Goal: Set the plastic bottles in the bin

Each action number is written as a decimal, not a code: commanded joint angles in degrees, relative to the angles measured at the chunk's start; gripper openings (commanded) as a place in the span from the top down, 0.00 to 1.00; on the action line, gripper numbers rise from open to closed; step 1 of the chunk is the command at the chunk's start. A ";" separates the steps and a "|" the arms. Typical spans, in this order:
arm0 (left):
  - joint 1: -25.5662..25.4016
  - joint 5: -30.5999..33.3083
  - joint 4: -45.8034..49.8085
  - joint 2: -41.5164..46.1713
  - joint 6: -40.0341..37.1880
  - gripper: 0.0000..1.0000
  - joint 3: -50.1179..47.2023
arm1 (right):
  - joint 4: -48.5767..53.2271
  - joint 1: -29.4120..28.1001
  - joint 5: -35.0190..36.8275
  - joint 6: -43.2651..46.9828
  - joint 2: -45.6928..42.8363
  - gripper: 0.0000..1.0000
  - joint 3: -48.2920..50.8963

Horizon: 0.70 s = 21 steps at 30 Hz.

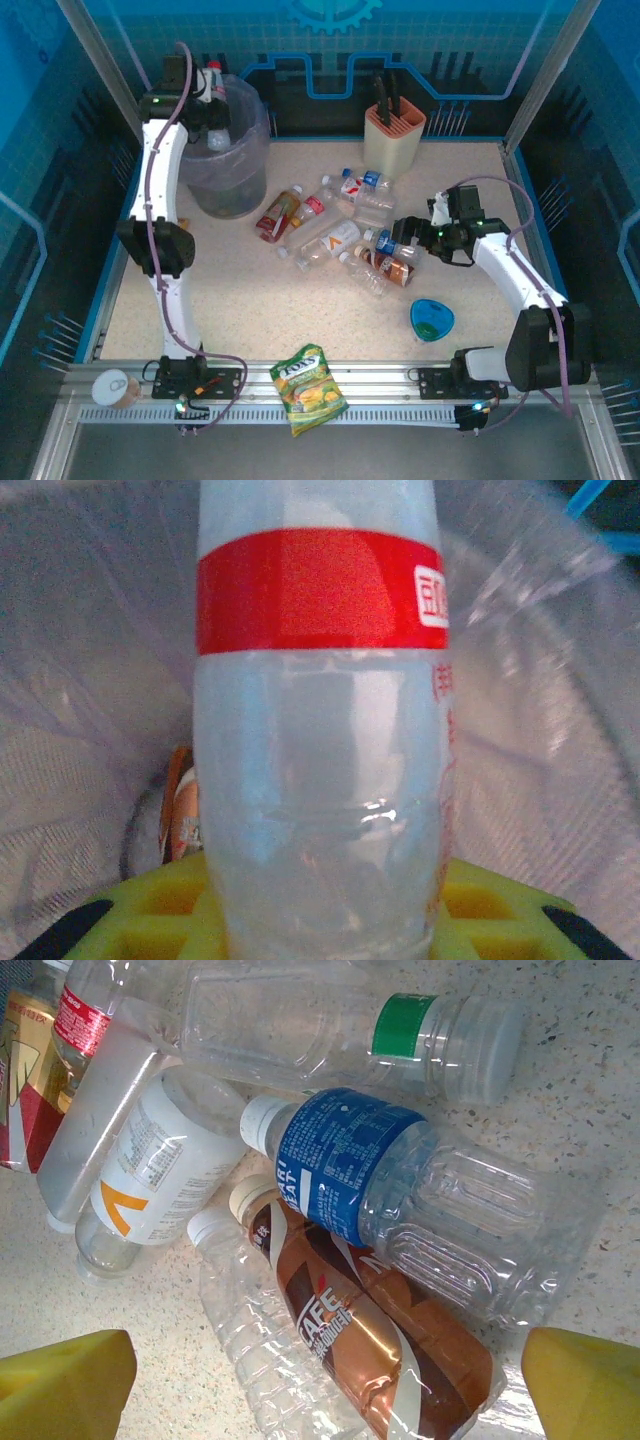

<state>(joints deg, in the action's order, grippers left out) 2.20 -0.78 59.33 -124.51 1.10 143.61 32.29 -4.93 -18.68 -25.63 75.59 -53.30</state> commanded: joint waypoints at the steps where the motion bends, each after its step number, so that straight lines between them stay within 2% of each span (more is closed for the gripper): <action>1: 0.35 -1.63 0.86 1.10 -1.45 0.58 -2.55 | 0.03 0.42 -0.35 1.26 0.19 0.00 -0.04; 6: 0.35 -2.61 1.05 1.27 -1.75 0.35 -4.44 | 0.31 0.60 4.35 6.22 3.52 0.00 -2.52; 12: 0.35 -2.58 1.09 2.40 -2.25 0.19 -4.87 | 2.17 -0.21 7.96 14.14 8.79 0.04 -5.33; 19: 0.36 -2.56 1.67 3.96 -3.32 0.12 -3.40 | 1.73 -0.64 11.29 17.62 11.46 0.05 -6.96; 21: 0.35 -2.59 2.31 4.42 -3.39 0.11 -2.04 | -0.29 -0.71 8.94 16.63 12.86 0.11 -8.05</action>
<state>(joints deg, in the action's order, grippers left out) 2.20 -2.37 59.81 -123.79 -0.71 139.35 33.45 -4.89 -9.02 -10.26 86.65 -58.76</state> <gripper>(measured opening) 0.883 0.912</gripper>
